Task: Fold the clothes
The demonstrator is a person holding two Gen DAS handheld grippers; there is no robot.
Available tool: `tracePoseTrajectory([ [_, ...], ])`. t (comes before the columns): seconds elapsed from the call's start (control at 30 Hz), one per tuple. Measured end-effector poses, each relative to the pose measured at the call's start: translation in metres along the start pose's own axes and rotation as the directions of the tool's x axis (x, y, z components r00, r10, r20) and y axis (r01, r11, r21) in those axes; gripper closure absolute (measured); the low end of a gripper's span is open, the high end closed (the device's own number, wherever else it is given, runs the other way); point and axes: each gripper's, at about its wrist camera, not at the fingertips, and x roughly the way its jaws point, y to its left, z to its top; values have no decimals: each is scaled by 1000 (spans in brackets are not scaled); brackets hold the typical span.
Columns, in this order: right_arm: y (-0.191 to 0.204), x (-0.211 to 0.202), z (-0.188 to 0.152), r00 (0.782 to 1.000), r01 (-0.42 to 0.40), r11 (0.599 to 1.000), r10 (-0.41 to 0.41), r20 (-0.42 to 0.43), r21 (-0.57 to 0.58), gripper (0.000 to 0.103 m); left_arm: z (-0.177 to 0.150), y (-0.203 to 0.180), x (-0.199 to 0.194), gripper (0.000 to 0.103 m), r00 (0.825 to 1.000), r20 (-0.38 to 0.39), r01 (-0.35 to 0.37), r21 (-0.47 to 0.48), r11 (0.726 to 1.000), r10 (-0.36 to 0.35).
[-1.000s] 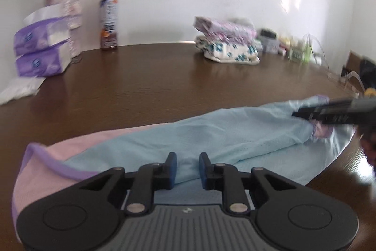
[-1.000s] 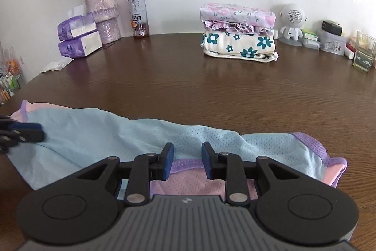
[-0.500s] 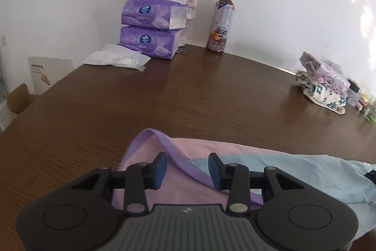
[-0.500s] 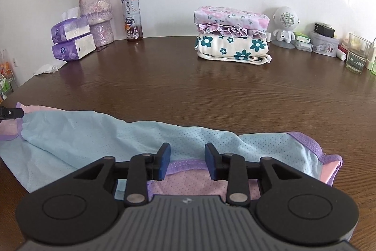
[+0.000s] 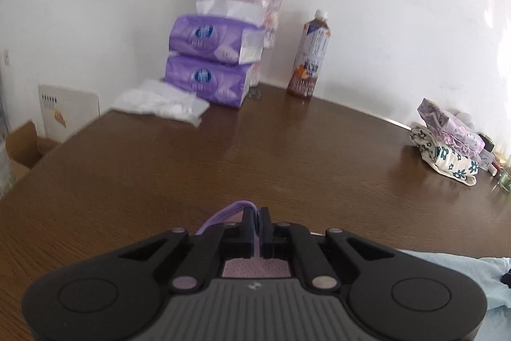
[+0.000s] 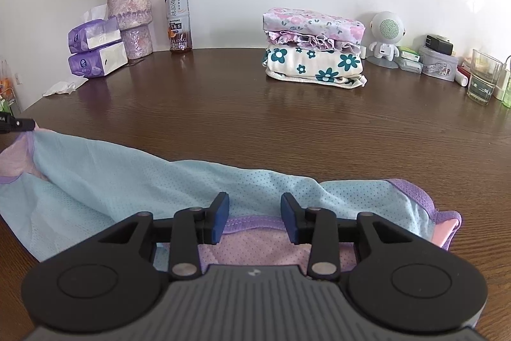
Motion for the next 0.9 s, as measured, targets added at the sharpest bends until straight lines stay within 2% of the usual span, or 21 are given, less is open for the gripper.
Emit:
tracePoseTrajectory([
  [0.03, 0, 0, 0, 1000, 0, 1000, 0, 0, 1, 67, -1, 1, -1, 90, 1000, -7, 9, -12, 1000, -9],
  [0.1, 0, -1, 1, 1000, 1, 1000, -1, 3, 6, 66, -3, 2, -4, 69, 999, -16, 35, -35, 999, -35],
  [0.13, -1, -4, 1, 1000, -2, 1000, 1, 14, 15, 66, -5, -1, -7, 67, 998, -16, 52, -26, 998, -52],
  [0.3, 10, -25, 7, 995, -42, 999, 43, 86, -13, 66, -16, -37, -22, 67, 988, -11, 154, 100, 983, -154],
  [0.47, 33, -23, 8, 991, -118, 989, 123, 56, -86, 66, -26, -69, -35, 67, 970, -22, 240, 215, 947, -242],
  [0.63, 49, -14, -1, 988, -149, 979, 151, 3, -141, 66, -32, -77, -30, 67, 971, -56, 240, 253, 937, -233],
  [0.73, 51, -15, -7, 991, -136, 975, 137, -3, -178, 66, -36, -81, -27, 68, 971, -76, 240, 276, 931, -227],
  [0.83, 47, -20, -5, 986, -161, 975, 164, 6, -155, 62, -40, -85, -24, 68, 970, -97, 240, 298, 924, -221],
  [0.9, 39, -26, 3, 981, -183, 978, 188, 47, -99, 62, -42, -88, -22, 68, 970, -110, 241, 313, 919, -216],
])
